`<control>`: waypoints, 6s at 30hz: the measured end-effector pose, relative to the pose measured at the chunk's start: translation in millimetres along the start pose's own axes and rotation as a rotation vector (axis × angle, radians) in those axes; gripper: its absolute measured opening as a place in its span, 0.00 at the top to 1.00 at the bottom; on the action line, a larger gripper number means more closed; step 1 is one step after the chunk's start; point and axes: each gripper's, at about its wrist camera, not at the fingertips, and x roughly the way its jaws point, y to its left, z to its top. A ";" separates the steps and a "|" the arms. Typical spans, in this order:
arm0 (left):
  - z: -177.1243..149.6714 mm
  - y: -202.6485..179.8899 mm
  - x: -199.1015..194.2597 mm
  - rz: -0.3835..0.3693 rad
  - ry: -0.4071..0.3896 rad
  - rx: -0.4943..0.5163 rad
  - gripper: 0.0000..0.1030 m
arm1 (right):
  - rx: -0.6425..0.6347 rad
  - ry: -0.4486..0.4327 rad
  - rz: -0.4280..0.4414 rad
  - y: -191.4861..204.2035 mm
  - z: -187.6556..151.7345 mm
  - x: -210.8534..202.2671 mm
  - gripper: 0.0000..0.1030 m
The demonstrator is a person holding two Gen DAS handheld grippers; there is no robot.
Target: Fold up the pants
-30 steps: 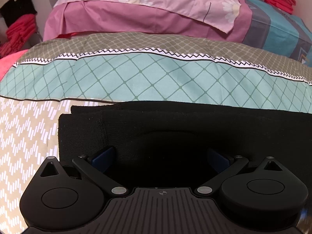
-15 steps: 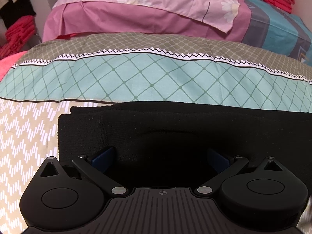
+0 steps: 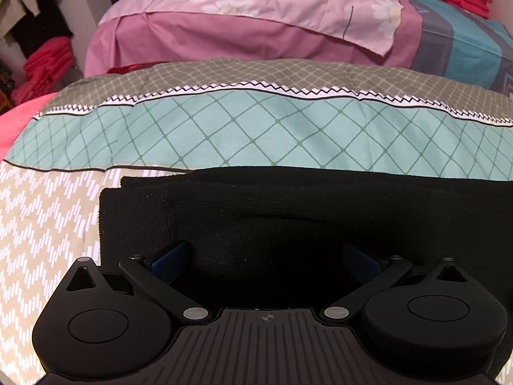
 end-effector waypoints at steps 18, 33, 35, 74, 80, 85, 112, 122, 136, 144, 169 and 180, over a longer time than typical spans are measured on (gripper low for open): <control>6.0 -11.4 -30.3 0.030 -0.013 -0.061 0.00 | 0.043 -0.293 -0.394 -11.3 -7.8 -64.9 0.35; -9.8 -85.0 -6.6 -0.086 0.058 -0.002 0.00 | 0.471 -0.524 -0.678 -135.9 -63.7 -227.9 0.48; -8.5 -84.0 -5.3 -0.090 0.066 -0.001 0.00 | 0.537 -0.582 -0.731 -131.7 -79.6 -255.3 0.34; -3.6 -95.7 -5.9 -0.011 0.092 -0.009 0.00 | 0.843 -0.690 -0.467 -199.6 -115.9 -280.9 0.66; -2.3 -112.8 -12.2 0.072 0.086 0.050 0.00 | 0.756 -0.661 -0.509 -177.2 -108.5 -270.7 0.38; -2.5 -117.4 -13.9 0.101 0.069 0.089 0.00 | 0.743 -0.653 -0.526 -175.1 -105.5 -267.8 0.36; -4.9 -97.0 -8.3 0.004 0.099 -0.023 0.00 | 0.699 -0.653 -0.498 -156.2 -106.7 -250.3 0.22; -0.4 -77.4 -38.7 -0.133 0.064 -0.106 0.00 | 0.665 -0.658 -0.506 -156.0 -106.8 -247.3 0.22; -16.6 -58.7 -54.5 -0.164 0.064 -0.132 0.00 | 0.622 -0.580 -0.683 -157.9 -90.1 -243.6 0.71; -21.8 -35.9 -66.4 -0.166 0.048 -0.167 0.00 | -0.293 -0.536 -1.146 -9.8 -58.0 -174.7 0.74; -0.9 -120.9 -36.3 -0.236 -0.017 -0.071 0.00 | -1.004 -0.117 -1.092 63.1 -115.2 -6.2 0.26; -18.1 -127.0 -19.7 -0.179 -0.042 -0.014 0.00 | -0.533 -0.233 -1.163 4.8 -126.5 -108.8 0.11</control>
